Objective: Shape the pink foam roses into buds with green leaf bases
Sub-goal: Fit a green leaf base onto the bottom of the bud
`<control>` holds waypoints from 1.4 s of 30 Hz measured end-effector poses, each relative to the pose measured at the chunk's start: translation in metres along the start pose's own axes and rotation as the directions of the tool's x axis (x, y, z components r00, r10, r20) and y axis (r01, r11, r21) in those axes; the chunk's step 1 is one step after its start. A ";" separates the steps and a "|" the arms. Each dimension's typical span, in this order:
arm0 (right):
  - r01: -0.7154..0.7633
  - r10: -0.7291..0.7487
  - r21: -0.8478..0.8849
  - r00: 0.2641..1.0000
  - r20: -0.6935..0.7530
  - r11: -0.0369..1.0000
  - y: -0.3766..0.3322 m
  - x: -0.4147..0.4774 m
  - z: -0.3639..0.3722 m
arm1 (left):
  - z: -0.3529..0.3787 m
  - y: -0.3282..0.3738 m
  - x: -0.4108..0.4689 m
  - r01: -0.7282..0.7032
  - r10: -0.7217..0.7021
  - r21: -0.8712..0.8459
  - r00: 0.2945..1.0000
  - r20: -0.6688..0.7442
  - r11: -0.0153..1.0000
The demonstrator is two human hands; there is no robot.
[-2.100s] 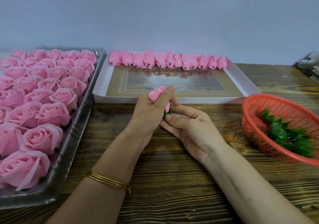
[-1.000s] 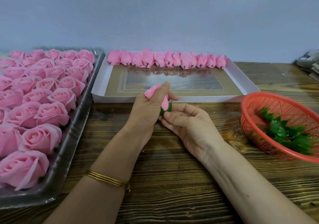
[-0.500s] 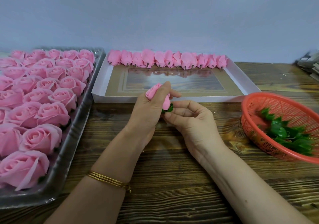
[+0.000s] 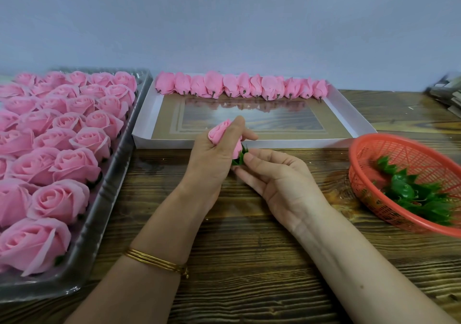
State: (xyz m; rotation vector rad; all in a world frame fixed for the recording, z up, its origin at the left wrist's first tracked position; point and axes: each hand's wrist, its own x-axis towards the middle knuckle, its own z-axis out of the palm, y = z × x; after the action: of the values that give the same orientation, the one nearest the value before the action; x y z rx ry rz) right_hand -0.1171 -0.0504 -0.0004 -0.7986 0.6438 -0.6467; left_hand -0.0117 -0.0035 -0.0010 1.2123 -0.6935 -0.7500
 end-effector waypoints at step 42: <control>-0.162 0.142 0.139 0.979 0.144 0.977 -0.003 0.004 -0.006 | -0.001 -0.002 -0.001 0.061 -0.061 0.004 0.990 0.127 0.998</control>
State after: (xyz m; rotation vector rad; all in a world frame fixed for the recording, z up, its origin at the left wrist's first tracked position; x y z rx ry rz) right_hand -0.1197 -0.0570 -0.0021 -0.6393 0.5218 -0.4905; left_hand -0.0119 -0.0027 -0.0028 1.1982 -0.7637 -0.8839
